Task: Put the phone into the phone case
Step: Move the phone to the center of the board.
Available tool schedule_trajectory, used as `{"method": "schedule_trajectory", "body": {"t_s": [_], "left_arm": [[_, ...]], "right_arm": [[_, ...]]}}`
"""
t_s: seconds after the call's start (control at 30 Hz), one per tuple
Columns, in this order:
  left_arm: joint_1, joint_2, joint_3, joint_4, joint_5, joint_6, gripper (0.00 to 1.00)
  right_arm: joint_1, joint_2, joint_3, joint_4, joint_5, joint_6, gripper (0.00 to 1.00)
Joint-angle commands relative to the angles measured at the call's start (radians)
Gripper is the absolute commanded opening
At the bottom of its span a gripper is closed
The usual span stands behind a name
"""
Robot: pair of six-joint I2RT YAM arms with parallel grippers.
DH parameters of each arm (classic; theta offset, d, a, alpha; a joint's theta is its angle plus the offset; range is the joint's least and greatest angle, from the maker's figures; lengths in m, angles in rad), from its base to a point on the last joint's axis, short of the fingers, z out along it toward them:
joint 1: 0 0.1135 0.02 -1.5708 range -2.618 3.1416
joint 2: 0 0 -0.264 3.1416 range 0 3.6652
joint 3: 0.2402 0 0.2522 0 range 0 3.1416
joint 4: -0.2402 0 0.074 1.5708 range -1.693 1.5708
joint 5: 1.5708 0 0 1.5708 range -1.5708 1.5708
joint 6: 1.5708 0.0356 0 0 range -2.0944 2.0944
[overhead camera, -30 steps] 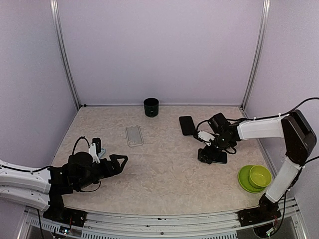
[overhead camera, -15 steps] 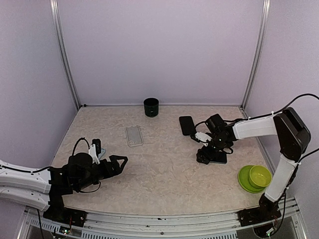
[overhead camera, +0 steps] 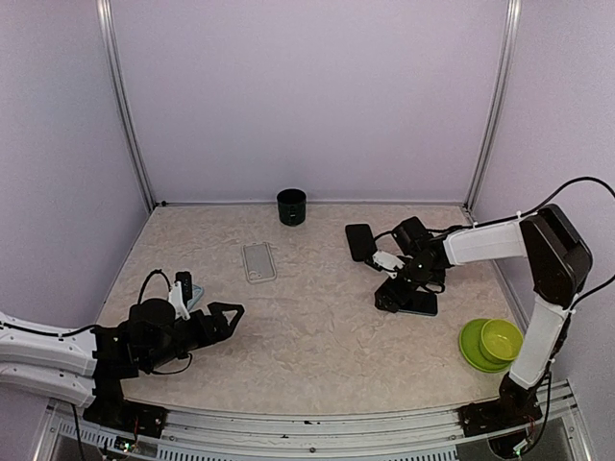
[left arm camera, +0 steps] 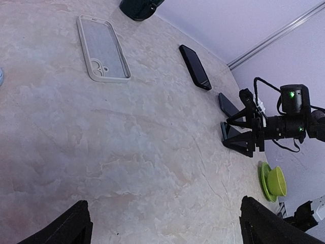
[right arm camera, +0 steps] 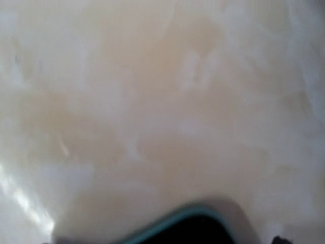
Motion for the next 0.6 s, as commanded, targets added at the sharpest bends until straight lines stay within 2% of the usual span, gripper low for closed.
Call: {"method": "schedule_trajectory", "body": {"t_s": [0.0,0.23,0.33,0.5,0.57], "left_arm": [[0.007,-0.01,-0.014,0.026,0.01,-0.007,0.99],[0.007,-0.016,-0.021,0.029,0.008,-0.011,0.99],[0.006,-0.015,-0.021,0.032,0.009,-0.012,0.99],[0.007,-0.004,-0.02,0.041,0.012,-0.012,0.99],[0.007,0.006,-0.017,0.047,0.013,-0.009,0.99]], "right_arm": [[-0.012,0.081,0.008,-0.06,0.008,0.01,0.9],[-0.012,0.081,0.023,-0.086,-0.044,0.02,0.77],[-0.012,0.061,0.026,-0.097,-0.045,0.022,0.81],[-0.01,0.008,0.039,-0.144,-0.01,0.011,0.96],[-0.01,-0.007,0.04,-0.16,0.01,0.007,0.99]]}}
